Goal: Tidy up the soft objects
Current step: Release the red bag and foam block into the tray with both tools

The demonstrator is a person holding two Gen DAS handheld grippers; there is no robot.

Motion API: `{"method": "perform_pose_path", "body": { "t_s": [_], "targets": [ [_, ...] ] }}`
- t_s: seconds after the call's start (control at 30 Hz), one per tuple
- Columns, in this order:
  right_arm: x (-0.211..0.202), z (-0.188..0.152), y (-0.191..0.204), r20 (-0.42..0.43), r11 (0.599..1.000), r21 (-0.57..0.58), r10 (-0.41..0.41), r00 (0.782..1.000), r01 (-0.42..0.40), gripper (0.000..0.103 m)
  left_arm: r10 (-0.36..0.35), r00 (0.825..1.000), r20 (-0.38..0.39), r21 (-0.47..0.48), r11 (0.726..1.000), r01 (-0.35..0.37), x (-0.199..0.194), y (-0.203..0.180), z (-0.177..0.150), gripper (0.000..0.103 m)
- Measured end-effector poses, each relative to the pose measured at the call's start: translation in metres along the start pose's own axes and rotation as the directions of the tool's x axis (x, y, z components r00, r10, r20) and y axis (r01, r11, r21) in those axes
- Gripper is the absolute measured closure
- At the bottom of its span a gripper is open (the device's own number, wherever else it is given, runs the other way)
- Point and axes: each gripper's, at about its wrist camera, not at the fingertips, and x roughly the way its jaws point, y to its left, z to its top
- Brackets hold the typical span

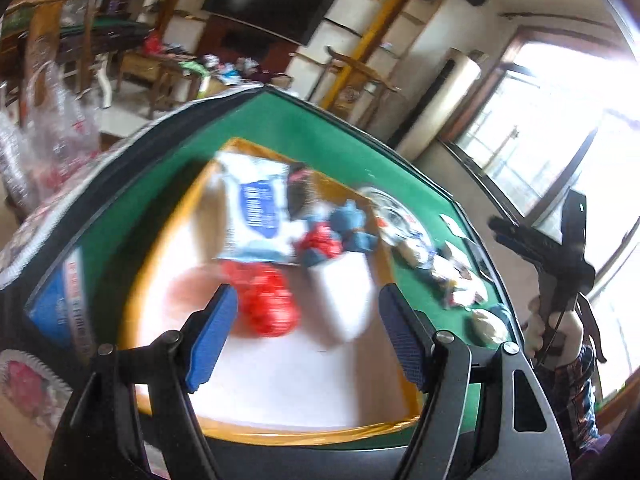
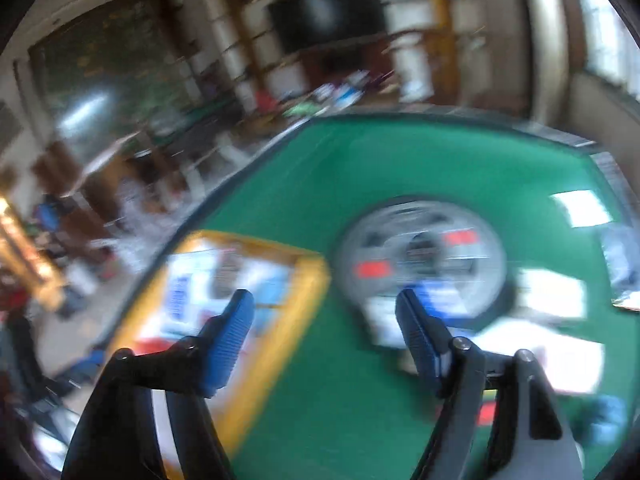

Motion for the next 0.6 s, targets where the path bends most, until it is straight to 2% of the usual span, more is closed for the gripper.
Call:
{"method": "perform_pose_path", "body": {
  "t_s": [0.03,0.13,0.27,0.33,0.4,0.43,0.5,0.53,0.6],
  "targets": [
    [-0.014,-0.005,-0.012,0.027,0.999,0.002,-0.049,0.998,0.049,0.016,-0.012,1.000,-0.012,0.010,1.000,0.012,0.005,-0.009,0.000,0.028],
    [-0.051,-0.027,-0.054,0.073,0.983,0.037,-0.182,0.981,0.179,0.015,-0.049,0.997,-0.067,0.043,0.998,0.052,0.020,-0.037,-0.004,0.028],
    [-0.067,-0.050,-0.107,0.043,0.962,0.124,-0.251,0.967,0.244,0.015,-0.088,0.987,-0.137,0.082,0.992,0.100,0.040,-0.076,-0.014,0.028],
    [-0.068,-0.060,-0.134,0.032,0.957,0.196,-0.223,0.974,0.212,0.015,-0.090,0.983,-0.162,0.105,0.989,0.108,0.047,-0.095,-0.020,0.028],
    [-0.058,-0.063,-0.152,0.029,0.955,0.262,-0.150,0.988,0.137,0.015,-0.085,0.979,-0.183,0.129,0.986,0.109,0.053,-0.113,-0.026,0.028],
    [-0.054,-0.061,-0.163,0.027,0.954,0.285,-0.102,0.994,0.090,0.015,-0.081,0.979,-0.188,0.137,0.985,0.108,0.054,-0.119,-0.028,0.028],
    [-0.039,-0.055,-0.171,0.019,0.951,0.302,0.061,0.998,-0.064,0.015,-0.070,0.980,-0.188,0.157,0.983,0.100,0.052,-0.129,-0.031,0.028],
    [-0.031,-0.053,-0.172,-0.001,0.952,0.292,0.092,0.996,-0.088,0.015,-0.065,0.981,-0.184,0.163,0.982,0.096,0.051,-0.132,-0.030,0.028],
    [-0.015,-0.044,-0.167,-0.028,0.964,0.262,0.061,0.998,-0.052,0.015,-0.052,0.984,-0.169,0.177,0.981,0.083,0.046,-0.136,-0.030,0.028]
  ]
}}
